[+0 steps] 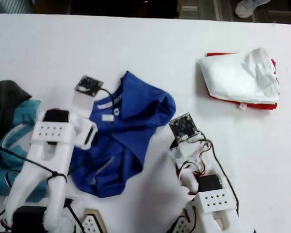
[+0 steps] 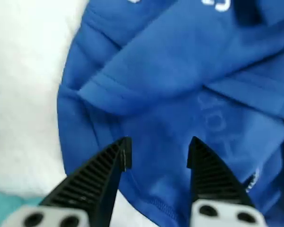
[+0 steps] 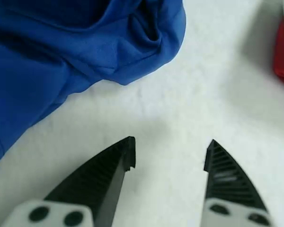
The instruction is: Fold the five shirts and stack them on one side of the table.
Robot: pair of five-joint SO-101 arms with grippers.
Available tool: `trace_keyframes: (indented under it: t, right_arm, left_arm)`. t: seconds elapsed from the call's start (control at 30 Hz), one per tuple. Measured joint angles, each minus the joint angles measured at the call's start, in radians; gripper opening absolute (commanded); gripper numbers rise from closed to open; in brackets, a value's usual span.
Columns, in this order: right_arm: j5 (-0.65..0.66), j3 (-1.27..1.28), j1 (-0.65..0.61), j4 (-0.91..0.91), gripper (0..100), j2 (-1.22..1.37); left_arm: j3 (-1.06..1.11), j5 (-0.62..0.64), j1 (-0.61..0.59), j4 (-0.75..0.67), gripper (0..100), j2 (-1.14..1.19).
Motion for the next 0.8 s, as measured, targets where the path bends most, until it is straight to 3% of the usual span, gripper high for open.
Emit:
trace_keyframes:
  t: [0.37, 0.47, 0.53, 0.8]
  right_arm:
    - [0.000, 0.000, 0.000, 0.000, 24.1, 0.000]
    - [0.000, 0.000, 0.000, 0.000, 24.1, 0.000]
    - [0.000, 0.000, 0.000, 0.000, 24.1, 0.000]
    - [0.000, 0.000, 0.000, 0.000, 24.1, 0.000]
  left_arm:
    - [0.048, 0.002, 0.002, 0.015, 21, 0.158]
    - [0.040, -0.029, 0.002, 0.021, 11, 0.219]
    - [0.014, -0.052, 0.003, 0.038, 1, 0.255]
    - [-0.255, -0.057, -0.086, 0.187, 3, 0.290]
